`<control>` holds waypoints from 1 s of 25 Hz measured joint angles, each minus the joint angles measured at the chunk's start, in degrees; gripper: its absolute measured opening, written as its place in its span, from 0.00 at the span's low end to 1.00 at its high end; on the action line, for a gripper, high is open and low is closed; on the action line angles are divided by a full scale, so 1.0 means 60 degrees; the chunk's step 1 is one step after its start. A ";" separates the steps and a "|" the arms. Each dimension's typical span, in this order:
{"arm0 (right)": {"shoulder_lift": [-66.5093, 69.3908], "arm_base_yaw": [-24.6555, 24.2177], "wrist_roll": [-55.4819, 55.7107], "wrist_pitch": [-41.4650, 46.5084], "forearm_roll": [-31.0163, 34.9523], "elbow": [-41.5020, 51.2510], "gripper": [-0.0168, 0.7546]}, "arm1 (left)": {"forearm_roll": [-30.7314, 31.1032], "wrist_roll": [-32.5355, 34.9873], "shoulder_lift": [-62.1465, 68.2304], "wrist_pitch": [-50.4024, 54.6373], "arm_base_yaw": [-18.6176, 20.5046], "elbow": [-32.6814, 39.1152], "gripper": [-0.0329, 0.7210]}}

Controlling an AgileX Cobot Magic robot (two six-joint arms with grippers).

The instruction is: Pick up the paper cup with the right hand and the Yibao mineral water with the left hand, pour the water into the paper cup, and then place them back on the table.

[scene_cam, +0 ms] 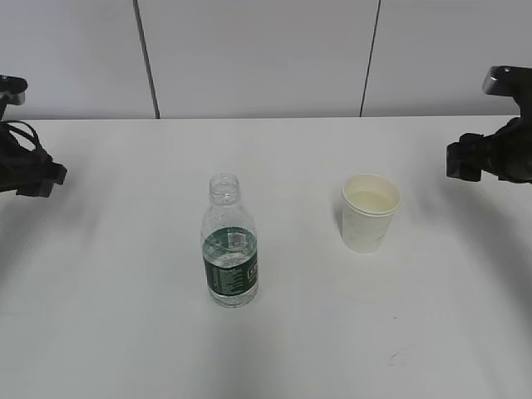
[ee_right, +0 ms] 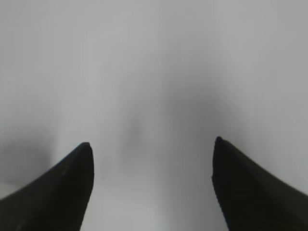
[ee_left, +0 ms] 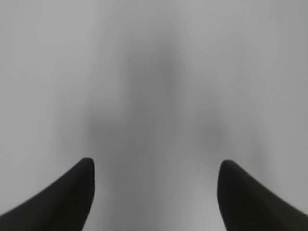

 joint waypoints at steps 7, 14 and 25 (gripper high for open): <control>0.0001 -0.0046 -0.0091 0.6103 -0.0292 -0.3031 0.79 | -0.1020 0.1107 0.0008 0.5048 -0.0238 -0.2532 0.68; 0.0001 -0.0046 -0.0447 0.9802 -0.0331 -0.5102 0.79 | -0.2956 0.2671 -0.0001 0.8066 -0.0200 -0.3985 0.68; -0.0066 -0.0046 -0.0913 1.0581 -0.0277 -0.5584 0.79 | -0.3491 0.2875 -0.1321 0.8393 -0.0193 -0.3519 0.68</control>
